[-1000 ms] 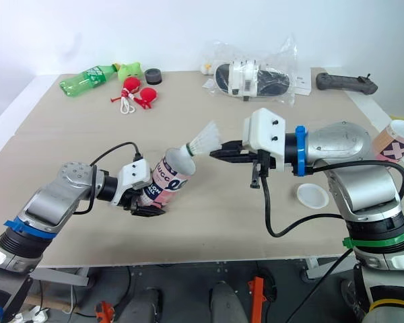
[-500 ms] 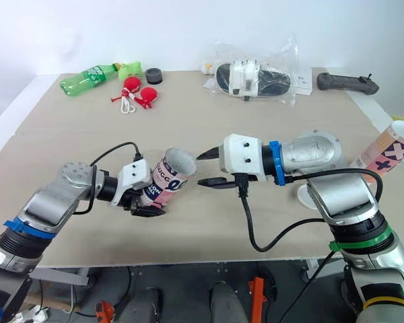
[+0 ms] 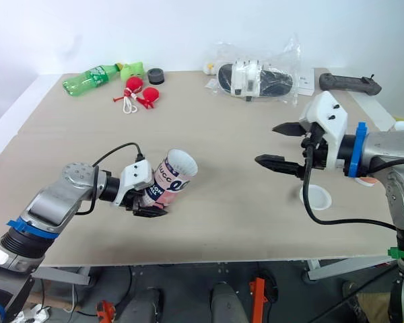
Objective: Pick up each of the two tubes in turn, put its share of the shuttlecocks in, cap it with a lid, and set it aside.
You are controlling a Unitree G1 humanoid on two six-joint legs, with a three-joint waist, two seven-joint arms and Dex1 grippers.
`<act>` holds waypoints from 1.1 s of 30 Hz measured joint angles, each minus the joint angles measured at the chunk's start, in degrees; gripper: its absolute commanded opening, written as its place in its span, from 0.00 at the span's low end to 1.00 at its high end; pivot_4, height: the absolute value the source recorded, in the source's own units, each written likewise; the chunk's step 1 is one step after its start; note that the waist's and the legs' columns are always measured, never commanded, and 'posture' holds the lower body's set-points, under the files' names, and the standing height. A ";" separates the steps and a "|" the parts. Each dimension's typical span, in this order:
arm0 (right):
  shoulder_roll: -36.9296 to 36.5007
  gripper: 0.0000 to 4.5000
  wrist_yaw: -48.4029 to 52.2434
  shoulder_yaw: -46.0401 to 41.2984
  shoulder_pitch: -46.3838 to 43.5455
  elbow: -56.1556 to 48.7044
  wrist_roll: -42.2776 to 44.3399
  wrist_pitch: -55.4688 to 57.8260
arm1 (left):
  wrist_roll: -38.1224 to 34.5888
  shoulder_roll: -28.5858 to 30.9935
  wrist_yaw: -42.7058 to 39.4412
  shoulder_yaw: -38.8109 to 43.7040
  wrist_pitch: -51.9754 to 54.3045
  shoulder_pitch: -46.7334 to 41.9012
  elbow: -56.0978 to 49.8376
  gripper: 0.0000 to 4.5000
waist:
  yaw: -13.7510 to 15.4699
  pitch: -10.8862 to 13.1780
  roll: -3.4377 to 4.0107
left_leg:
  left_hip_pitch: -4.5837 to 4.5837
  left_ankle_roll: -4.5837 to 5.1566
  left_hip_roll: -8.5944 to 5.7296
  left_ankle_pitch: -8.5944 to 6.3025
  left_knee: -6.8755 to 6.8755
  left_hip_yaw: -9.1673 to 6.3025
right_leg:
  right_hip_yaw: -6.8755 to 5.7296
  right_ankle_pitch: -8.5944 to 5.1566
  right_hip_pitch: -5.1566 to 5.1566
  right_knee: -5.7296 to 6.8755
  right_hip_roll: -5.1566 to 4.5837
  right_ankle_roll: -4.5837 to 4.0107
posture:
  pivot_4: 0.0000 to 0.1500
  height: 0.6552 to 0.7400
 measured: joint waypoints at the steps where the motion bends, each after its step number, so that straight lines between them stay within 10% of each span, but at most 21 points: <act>1: 1.10 0.94 -0.01 0.40 -1.52 -1.53 2.20 1.41 | 0.05 -0.17 -0.11 -0.08 -0.17 -0.26 0.50 0.82 | 0.00 0.00 0.02 | 0.00 0.02 0.00 0.02 0.00 0.00 | 0.00 0.02 0.00 0.00 0.00 0.01 | 1.00 1.00; 11: 3.98 0.01 10.50 17.38 -20.32 3.89 0.89 0.92 | 1.05 -0.94 -1.61 -0.97 -1.74 -1.57 1.99 0.82 | 0.35 0.00 0.00 | -0.26 -0.04 -0.09 0.06 0.10 0.01 | -0.07 -0.02 0.06 -0.12 -0.17 0.19 | 1.00 1.00; 33: 26.60 0.01 19.34 40.41 -29.69 20.31 -19.27 -11.40 | 1.55 -0.90 -1.49 -0.80 -1.38 -1.11 1.17 0.82 | 0.27 -0.02 0.02 | -0.23 -0.05 -0.06 0.07 0.09 -0.20 | -0.29 -0.03 0.07 0.03 -0.13 0.08 | 1.00 1.00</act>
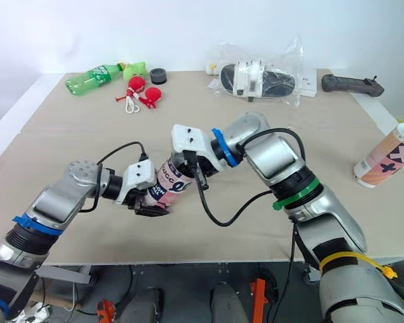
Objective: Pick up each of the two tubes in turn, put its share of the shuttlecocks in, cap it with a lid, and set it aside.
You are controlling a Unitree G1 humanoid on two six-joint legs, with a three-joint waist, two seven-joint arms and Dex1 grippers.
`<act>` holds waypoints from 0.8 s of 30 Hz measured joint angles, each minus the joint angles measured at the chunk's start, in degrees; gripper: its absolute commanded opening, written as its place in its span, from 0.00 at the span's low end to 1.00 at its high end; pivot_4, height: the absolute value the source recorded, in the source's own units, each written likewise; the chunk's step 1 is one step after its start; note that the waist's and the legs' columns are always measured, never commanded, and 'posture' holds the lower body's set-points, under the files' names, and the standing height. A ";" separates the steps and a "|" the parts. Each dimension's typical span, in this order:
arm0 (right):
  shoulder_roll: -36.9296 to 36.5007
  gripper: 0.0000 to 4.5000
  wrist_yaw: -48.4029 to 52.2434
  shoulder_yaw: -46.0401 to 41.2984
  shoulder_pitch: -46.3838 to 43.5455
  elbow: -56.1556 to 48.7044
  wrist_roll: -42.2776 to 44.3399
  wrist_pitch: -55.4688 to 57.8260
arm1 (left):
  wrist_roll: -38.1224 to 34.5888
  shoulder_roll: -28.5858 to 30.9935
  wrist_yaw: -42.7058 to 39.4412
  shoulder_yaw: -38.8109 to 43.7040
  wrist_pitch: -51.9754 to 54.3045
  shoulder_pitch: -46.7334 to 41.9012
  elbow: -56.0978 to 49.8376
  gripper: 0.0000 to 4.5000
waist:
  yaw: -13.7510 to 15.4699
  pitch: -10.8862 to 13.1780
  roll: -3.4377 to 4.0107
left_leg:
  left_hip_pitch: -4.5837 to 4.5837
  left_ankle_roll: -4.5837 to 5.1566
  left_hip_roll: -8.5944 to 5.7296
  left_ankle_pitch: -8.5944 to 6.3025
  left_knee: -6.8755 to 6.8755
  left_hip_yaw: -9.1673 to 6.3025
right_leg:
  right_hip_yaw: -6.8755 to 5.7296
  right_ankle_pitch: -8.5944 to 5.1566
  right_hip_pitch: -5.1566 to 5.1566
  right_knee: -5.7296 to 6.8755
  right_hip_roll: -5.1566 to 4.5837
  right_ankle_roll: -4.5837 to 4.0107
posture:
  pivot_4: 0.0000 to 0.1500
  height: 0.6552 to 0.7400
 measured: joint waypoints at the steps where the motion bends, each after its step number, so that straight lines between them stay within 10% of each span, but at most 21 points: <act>1: 0.36 0.01 0.28 0.06 -0.26 0.58 -0.66 -0.41 | 0.00 0.00 0.09 0.08 0.16 0.11 -0.13 0.82 | -0.05 -0.01 0.00 | 0.03 0.00 0.00 0.00 0.00 0.00 | 0.00 0.00 0.02 0.00 0.00 0.00 | 1.00 1.00; 15: 2.11 0.01 3.09 -5.16 -1.53 4.47 -0.58 -2.70 | 0.05 -0.20 0.71 0.46 1.00 0.68 -0.84 0.82 | -0.08 -0.12 0.05 | 0.06 -0.01 0.03 0.02 0.01 -0.10 | -0.05 0.00 0.06 0.08 0.04 -0.07 | 1.00 1.00; 24: -6.46 0.84 5.84 -14.91 -1.78 1.00 6.48 2.87 | -0.04 -0.03 0.54 0.49 0.81 0.94 -1.37 0.82 | -0.07 -0.12 0.06 | -0.01 0.01 -0.06 -0.01 -0.09 -0.16 | -0.16 -0.14 0.03 0.04 -0.08 -0.11 | 1.00 1.00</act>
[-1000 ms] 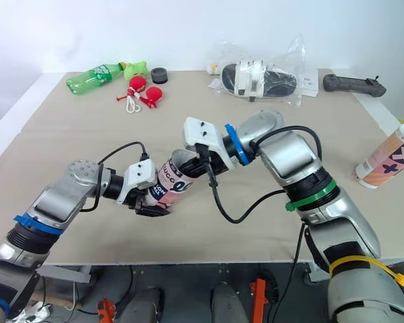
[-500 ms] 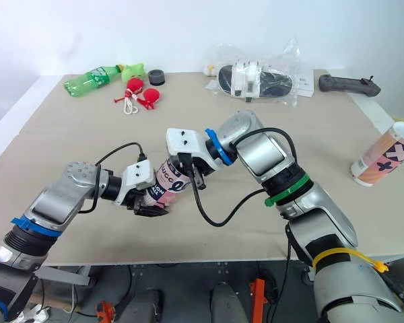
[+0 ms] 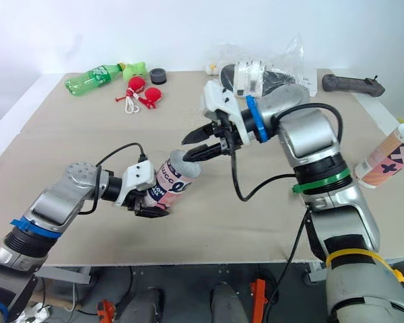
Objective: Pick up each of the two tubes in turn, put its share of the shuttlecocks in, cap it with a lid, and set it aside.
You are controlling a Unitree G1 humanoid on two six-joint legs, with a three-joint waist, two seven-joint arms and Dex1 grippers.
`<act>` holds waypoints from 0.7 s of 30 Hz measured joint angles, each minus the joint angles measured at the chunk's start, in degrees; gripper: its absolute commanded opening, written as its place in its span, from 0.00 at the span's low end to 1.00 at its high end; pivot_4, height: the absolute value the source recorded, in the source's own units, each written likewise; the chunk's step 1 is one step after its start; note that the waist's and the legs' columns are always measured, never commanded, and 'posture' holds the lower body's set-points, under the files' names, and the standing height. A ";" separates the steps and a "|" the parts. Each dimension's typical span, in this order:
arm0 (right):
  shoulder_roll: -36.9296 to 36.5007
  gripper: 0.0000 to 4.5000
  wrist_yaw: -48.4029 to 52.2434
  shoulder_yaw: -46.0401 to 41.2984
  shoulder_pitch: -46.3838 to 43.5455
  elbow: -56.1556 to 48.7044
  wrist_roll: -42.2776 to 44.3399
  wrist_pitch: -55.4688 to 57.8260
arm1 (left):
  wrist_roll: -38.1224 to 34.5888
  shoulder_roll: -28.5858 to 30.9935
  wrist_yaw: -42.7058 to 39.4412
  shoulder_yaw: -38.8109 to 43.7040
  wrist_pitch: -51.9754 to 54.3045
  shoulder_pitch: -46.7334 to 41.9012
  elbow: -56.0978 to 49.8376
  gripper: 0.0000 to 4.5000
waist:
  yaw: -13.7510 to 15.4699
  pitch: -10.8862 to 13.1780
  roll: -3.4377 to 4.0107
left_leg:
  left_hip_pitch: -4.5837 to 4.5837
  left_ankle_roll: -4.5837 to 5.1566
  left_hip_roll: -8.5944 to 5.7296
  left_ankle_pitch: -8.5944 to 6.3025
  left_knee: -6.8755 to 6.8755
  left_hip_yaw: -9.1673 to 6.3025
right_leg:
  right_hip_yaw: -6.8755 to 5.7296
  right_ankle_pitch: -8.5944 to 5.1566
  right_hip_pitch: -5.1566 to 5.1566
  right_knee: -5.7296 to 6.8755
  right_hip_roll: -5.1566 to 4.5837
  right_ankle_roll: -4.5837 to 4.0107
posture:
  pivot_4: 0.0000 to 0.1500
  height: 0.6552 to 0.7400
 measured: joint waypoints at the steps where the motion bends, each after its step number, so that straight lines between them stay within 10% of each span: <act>1: -0.46 0.94 0.00 -0.53 0.00 -0.23 0.32 0.31 | 0.00 -0.06 0.03 0.02 -0.08 0.00 0.08 0.82 | -0.01 0.00 0.00 | 0.00 0.00 0.00 0.00 0.01 0.01 | 0.00 -0.01 0.00 0.00 0.00 0.03 | 1.00 1.00; 11: -15.22 1.00 2.33 -6.74 2.15 -0.91 3.31 2.95 | -3.53 -10.58 4.28 2.51 -3.87 1.32 3.26 0.82 | 1.20 0.17 -0.21 | -0.42 -0.07 -0.08 0.03 0.17 0.01 | -0.19 0.09 -0.13 -0.12 -0.20 -0.01 | 1.00 1.00; 21: -29.42 1.00 4.88 6.99 3.64 14.09 -9.68 -10.06 | -8.37 -20.90 9.80 6.76 -12.42 1.42 8.48 0.82 | -1.21 0.21 -0.16 | -0.37 -0.12 0.04 -0.03 -0.08 0.39 | 0.04 0.00 -0.54 -0.05 -0.16 -0.17 | 1.00 1.00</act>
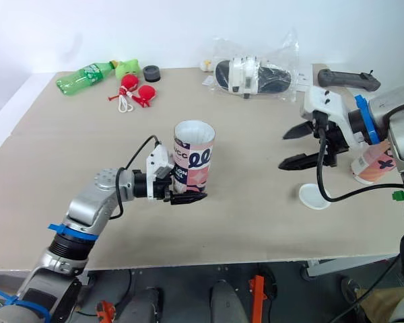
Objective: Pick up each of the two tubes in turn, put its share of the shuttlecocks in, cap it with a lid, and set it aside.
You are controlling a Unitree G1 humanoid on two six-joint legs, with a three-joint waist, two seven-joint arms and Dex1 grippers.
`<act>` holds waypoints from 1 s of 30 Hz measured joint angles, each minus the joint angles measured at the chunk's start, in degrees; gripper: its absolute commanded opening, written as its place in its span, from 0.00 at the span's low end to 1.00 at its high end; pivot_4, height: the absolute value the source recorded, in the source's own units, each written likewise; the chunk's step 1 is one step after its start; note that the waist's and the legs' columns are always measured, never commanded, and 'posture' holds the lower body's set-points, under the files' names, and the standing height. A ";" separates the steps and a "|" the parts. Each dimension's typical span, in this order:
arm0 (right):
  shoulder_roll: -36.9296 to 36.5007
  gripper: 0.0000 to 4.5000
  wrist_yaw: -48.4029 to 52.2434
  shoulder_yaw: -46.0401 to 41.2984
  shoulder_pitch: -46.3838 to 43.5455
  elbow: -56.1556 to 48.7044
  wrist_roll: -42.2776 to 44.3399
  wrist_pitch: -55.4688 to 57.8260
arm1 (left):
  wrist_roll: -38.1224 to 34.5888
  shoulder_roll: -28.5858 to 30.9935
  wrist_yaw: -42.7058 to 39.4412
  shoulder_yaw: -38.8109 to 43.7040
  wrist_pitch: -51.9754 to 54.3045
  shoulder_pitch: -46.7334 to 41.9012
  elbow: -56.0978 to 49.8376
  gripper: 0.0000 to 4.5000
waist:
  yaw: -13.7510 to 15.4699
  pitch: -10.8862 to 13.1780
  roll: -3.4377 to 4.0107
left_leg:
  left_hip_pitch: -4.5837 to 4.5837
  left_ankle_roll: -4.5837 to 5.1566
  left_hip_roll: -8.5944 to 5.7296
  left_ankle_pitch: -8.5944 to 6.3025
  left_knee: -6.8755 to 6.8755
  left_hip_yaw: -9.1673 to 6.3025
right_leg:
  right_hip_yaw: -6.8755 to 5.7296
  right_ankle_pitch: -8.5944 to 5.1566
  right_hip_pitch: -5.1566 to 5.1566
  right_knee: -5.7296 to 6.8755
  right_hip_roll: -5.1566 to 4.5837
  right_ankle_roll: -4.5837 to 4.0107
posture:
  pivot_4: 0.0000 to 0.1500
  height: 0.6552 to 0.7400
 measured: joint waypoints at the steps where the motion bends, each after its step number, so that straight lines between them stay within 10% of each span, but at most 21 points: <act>1: 0.00 1.00 0.04 1.52 -0.50 1.57 -1.25 -1.94 | 0.76 -0.47 0.49 -0.38 -1.68 0.35 1.10 0.82 | -0.06 -0.01 0.01 | 0.01 -0.01 -0.01 0.01 0.01 0.00 | 0.03 0.01 0.02 0.00 0.00 0.02 | 1.00 1.00; 30: 8.50 1.00 -0.04 9.34 -4.89 32.33 -20.86 -25.48 | 4.57 -6.86 2.73 -0.07 -33.76 5.71 21.10 0.82 | -0.47 -0.05 0.09 | 0.42 -0.27 -0.12 0.18 0.03 0.05 | 0.30 0.16 0.44 0.01 -0.01 0.20 | 1.00 1.00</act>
